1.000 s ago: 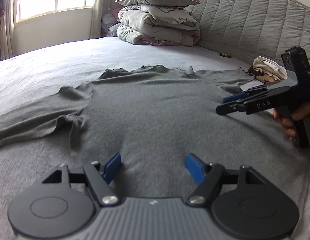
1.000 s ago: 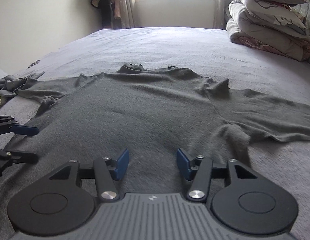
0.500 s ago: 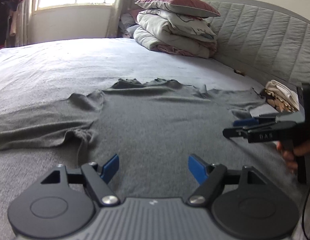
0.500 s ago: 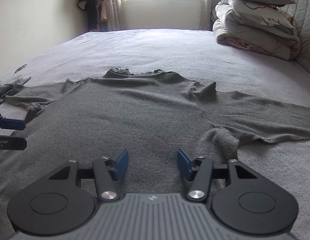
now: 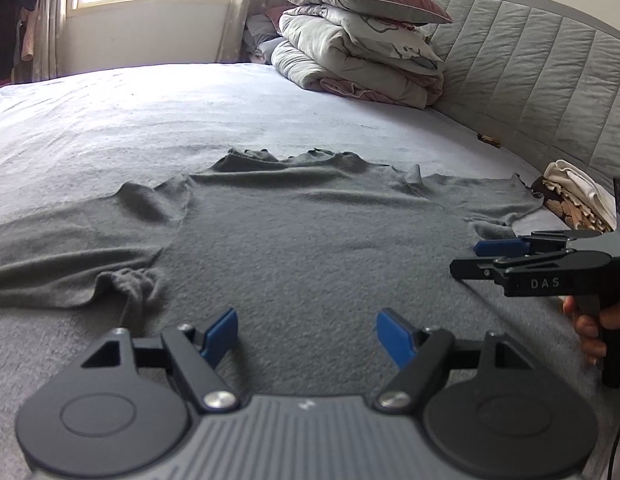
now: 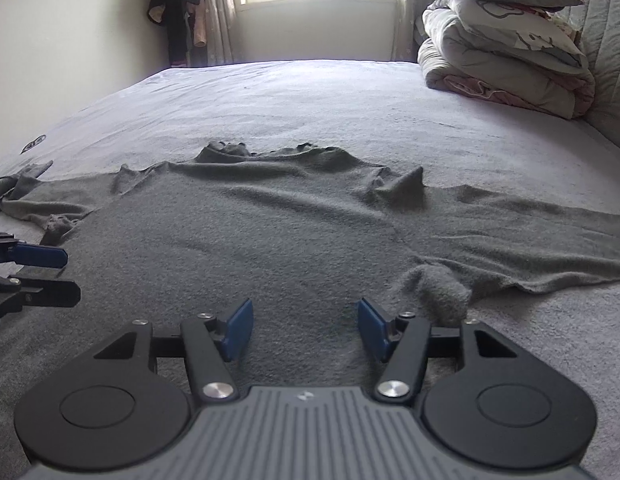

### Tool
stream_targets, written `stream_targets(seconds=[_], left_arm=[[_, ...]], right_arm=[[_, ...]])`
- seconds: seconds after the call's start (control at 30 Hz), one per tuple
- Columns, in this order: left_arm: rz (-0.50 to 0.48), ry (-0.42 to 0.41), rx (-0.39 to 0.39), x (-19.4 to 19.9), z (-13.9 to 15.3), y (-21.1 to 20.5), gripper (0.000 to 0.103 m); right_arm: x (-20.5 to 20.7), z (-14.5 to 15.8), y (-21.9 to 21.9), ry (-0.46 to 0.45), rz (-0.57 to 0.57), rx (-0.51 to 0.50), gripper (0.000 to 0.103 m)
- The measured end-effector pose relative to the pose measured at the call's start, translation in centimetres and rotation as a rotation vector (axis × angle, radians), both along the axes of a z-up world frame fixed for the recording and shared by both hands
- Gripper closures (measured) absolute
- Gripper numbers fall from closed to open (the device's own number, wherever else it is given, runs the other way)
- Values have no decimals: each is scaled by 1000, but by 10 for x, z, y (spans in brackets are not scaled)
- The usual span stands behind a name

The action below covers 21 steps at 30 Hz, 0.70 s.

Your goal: Fold clothes

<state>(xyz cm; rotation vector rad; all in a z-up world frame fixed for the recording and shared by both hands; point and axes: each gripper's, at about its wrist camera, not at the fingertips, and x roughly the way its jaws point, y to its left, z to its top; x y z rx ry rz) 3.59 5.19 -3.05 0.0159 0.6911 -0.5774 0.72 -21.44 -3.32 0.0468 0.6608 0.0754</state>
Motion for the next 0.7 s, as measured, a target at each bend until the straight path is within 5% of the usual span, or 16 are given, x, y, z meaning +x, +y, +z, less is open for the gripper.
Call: stream_targets(seconds=[0.7], left_arm=[[-12, -18, 23, 4, -8, -8, 22]], right_arm=[[3, 3, -25, 16, -76, 22, 42]])
